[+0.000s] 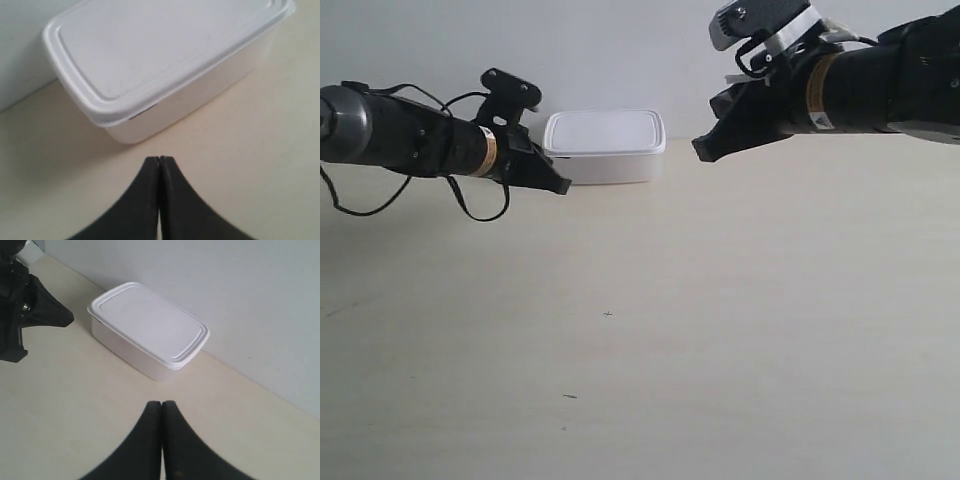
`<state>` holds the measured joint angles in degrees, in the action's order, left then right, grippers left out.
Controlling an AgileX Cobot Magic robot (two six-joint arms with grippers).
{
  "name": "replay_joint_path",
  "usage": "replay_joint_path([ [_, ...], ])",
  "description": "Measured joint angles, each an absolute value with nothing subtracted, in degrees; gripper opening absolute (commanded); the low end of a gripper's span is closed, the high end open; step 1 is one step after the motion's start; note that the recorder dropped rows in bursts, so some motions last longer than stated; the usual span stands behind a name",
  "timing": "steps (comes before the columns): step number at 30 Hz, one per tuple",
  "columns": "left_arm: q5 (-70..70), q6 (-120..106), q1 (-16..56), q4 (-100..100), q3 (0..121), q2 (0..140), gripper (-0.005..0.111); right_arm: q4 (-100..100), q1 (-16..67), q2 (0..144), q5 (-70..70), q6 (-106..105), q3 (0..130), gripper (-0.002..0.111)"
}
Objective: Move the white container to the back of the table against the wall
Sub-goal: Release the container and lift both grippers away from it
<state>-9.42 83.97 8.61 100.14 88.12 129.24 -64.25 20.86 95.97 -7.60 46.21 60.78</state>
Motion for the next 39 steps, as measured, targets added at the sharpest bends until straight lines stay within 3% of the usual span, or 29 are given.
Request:
replay_joint_path([
  [9,-14.2,84.2,8.6,86.0,61.3,103.4,0.0,-47.5,20.9,72.3,-18.2,43.6,40.1,0.0],
  [18,-39.0,82.8,8.6,74.9,39.5,77.7,0.0,-44.1,20.9,43.5,-19.2,54.1,22.1,0.0],
  [26,-44.2,73.4,8.6,61.9,21.9,61.6,0.0,-60.6,20.9,23.1,-19.5,75.0,16.0,0.0],
  [39,-44.7,71.1,8.6,60.2,5.9,37.8,0.0,-96.9,20.9,4.8,-22.0,116.8,15.8,0.0],
])
